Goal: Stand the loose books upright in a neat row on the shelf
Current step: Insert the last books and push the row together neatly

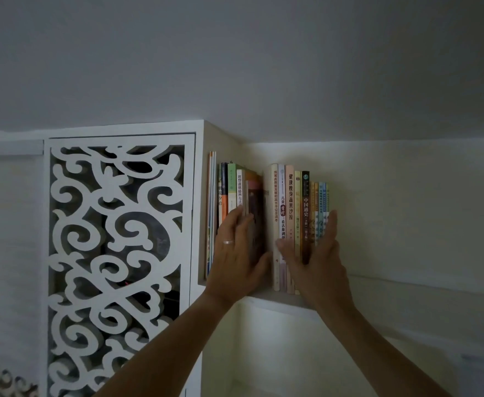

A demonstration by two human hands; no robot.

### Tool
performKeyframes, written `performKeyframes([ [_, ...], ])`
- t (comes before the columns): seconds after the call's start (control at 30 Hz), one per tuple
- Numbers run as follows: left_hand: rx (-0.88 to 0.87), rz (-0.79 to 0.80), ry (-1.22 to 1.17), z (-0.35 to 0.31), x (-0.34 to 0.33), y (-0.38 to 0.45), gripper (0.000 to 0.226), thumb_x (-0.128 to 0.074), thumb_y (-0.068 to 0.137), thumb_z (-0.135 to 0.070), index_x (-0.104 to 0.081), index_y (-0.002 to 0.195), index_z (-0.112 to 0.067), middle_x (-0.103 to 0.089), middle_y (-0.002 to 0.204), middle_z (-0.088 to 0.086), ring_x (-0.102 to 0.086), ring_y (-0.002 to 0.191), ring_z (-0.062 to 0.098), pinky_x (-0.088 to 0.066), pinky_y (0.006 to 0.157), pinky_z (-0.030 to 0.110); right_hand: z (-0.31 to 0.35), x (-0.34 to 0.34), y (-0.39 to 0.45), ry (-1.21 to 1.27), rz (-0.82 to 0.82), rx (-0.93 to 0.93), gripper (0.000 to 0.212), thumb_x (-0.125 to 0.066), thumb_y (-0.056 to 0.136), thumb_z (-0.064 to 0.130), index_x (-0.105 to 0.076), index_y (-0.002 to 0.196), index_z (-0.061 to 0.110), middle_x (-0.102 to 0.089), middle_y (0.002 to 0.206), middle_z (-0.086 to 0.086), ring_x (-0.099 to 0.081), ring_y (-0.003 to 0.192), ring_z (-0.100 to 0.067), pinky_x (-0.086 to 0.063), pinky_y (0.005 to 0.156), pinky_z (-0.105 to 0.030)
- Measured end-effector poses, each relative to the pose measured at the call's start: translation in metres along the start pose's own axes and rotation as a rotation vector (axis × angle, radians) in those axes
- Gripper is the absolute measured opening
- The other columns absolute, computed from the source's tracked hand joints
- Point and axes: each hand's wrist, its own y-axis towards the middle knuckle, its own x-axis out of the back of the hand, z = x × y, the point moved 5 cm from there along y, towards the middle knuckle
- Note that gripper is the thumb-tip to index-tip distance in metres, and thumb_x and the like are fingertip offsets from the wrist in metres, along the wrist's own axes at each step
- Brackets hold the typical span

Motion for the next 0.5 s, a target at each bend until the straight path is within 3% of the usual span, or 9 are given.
performKeyframes([
  [0.1,-0.026,0.043,0.081,0.001,-0.002,0.0,0.058,-0.066,0.093,-0.049,-0.056,0.145,-0.024,-0.022,0.165,0.009,-0.01,0.155,0.014,-0.021,0.127,0.04,0.002,-0.001,-0.001,-0.04,0.022,0.013,0.139,-0.07,0.063,0.081,0.028,0.153,0.039,-0.036,0.15,-0.012,-0.058,0.123,-0.036,-0.056,0.089,-0.051],
  [0.17,-0.034,0.063,0.146,0.001,-0.002,-0.002,0.055,-0.061,0.096,-0.047,-0.055,0.147,-0.026,-0.022,0.166,0.011,-0.01,0.156,0.016,-0.01,0.128,0.035,0.002,-0.002,-0.003,-0.063,0.017,0.018,0.141,-0.073,0.065,0.078,0.029,0.153,0.037,-0.037,0.147,-0.011,-0.06,0.119,-0.035,-0.057,0.087,-0.049],
  [0.23,-0.018,0.053,0.221,0.0,-0.001,-0.001,0.053,-0.06,0.098,-0.04,-0.054,0.147,-0.021,-0.028,0.163,0.012,-0.024,0.152,0.023,-0.021,0.126,0.042,0.002,-0.002,-0.003,-0.074,0.009,0.021,0.139,-0.072,0.067,0.078,0.028,0.154,0.034,-0.038,0.146,-0.012,-0.061,0.118,-0.035,-0.057,0.087,-0.049],
  [0.33,-0.083,-0.067,0.46,-0.011,0.005,0.02,0.057,-0.068,0.094,-0.027,-0.054,0.146,-0.009,-0.039,0.147,0.014,-0.043,0.128,0.027,-0.047,0.106,0.046,0.003,-0.002,-0.003,-0.071,0.018,0.017,0.139,-0.071,0.068,0.078,0.03,0.153,0.035,-0.038,0.147,-0.013,-0.061,0.119,-0.036,-0.056,0.088,-0.05],
  [0.4,-0.111,-0.095,0.575,-0.018,0.008,0.053,0.061,-0.067,0.092,-0.026,-0.051,0.147,-0.005,-0.043,0.141,0.015,-0.049,0.118,0.027,-0.052,0.099,0.045,0.004,-0.001,-0.003,-0.083,0.019,0.022,0.138,-0.071,0.069,0.078,0.03,0.153,0.035,-0.038,0.146,-0.013,-0.061,0.118,-0.036,-0.056,0.088,-0.049],
  [0.5,-0.077,0.013,0.781,-0.021,0.01,0.096,0.064,-0.066,0.092,-0.034,-0.047,0.146,-0.006,-0.045,0.144,0.016,-0.052,0.123,0.03,-0.048,0.104,0.045,0.004,-0.001,-0.003,-0.098,0.019,0.021,0.138,-0.07,0.069,0.078,0.03,0.153,0.033,-0.039,0.145,-0.012,-0.06,0.118,-0.035,-0.055,0.089,-0.047],
])
